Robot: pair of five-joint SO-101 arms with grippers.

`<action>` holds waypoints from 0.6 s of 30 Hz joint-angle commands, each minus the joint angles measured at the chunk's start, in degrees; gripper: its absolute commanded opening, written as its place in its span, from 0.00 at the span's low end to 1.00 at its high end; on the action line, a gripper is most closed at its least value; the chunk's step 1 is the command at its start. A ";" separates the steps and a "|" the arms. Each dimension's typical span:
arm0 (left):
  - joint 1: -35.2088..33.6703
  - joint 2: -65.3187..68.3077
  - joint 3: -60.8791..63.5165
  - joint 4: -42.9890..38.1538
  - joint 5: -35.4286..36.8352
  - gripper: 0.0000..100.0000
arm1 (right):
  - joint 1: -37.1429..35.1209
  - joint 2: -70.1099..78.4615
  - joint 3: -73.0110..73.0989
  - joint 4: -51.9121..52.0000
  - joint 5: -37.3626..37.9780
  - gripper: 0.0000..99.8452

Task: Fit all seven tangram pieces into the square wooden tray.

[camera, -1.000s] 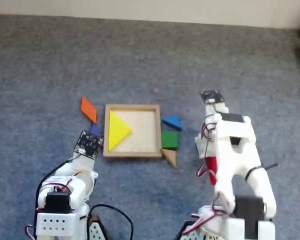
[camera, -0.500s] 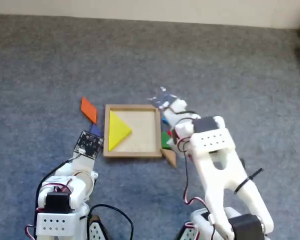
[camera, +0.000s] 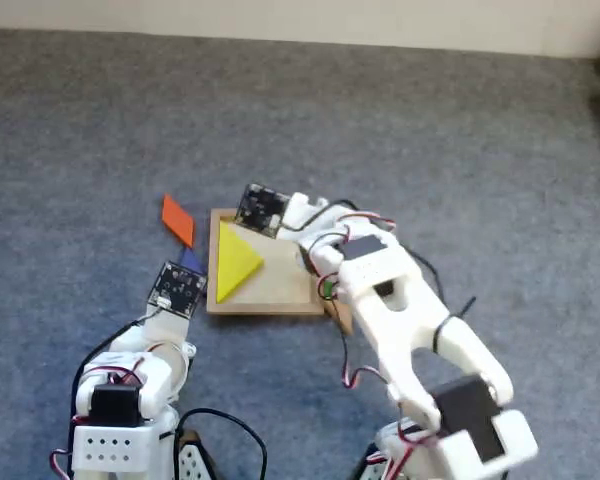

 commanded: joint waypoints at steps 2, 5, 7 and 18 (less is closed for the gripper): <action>-0.57 -1.98 1.19 0.26 0.62 0.00 | -2.68 5.93 -7.34 -11.03 3.87 0.01; -0.57 -1.98 1.19 0.26 0.62 0.00 | -4.09 8.48 -9.89 -12.79 3.87 0.01; -0.57 -1.98 1.19 0.26 0.62 0.00 | -4.88 8.84 -10.68 -14.02 3.87 0.01; -0.57 -1.98 1.19 0.26 0.62 0.00 | -7.60 9.10 -9.63 -15.52 3.43 0.08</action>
